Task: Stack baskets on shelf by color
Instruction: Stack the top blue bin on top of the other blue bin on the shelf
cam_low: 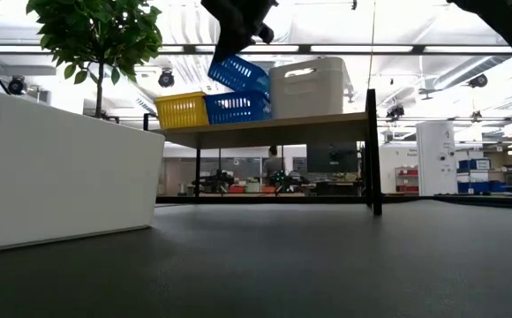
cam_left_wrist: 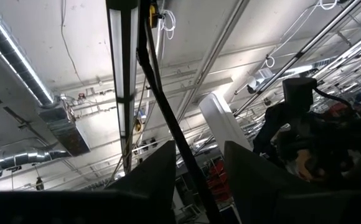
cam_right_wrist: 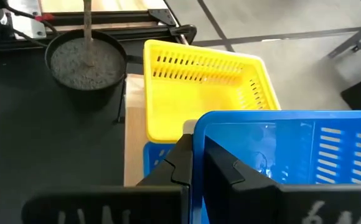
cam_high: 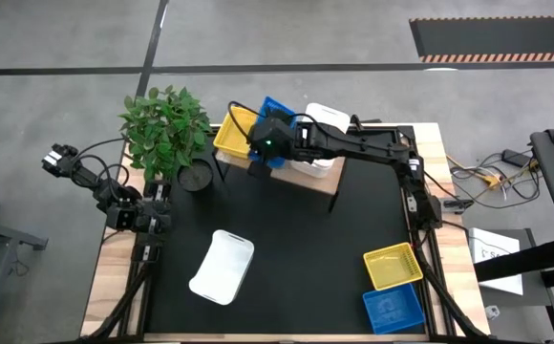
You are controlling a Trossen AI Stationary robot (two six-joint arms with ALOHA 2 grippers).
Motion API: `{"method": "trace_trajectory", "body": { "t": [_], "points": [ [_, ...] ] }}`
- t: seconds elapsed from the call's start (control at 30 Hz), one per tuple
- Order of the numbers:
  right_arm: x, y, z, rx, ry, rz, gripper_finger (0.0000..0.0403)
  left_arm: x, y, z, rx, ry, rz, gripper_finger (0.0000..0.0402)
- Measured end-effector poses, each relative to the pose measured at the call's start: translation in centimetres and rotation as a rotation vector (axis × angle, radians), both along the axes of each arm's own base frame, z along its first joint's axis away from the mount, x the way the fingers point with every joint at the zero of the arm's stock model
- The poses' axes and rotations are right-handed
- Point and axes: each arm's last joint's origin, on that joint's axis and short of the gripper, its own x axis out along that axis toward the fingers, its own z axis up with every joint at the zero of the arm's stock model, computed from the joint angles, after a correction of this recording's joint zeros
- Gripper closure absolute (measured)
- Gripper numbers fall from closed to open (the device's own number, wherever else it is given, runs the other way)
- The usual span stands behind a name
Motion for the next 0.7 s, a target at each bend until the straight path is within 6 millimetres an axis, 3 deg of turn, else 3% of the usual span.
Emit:
{"method": "trace_trajectory", "body": {
  "t": [0.53,0.7],
  "points": [
    [0.4,-0.1,-1.0,0.009,0.033,-0.004,0.0391,0.0,0.0,0.0,0.0,-0.001,0.0,0.0281],
    [0.4,-0.1,-1.0,0.017,0.028,-0.012,0.0373,0.0,0.0,0.0,-0.001,-0.001,-0.001,0.0281]
  ]
}}
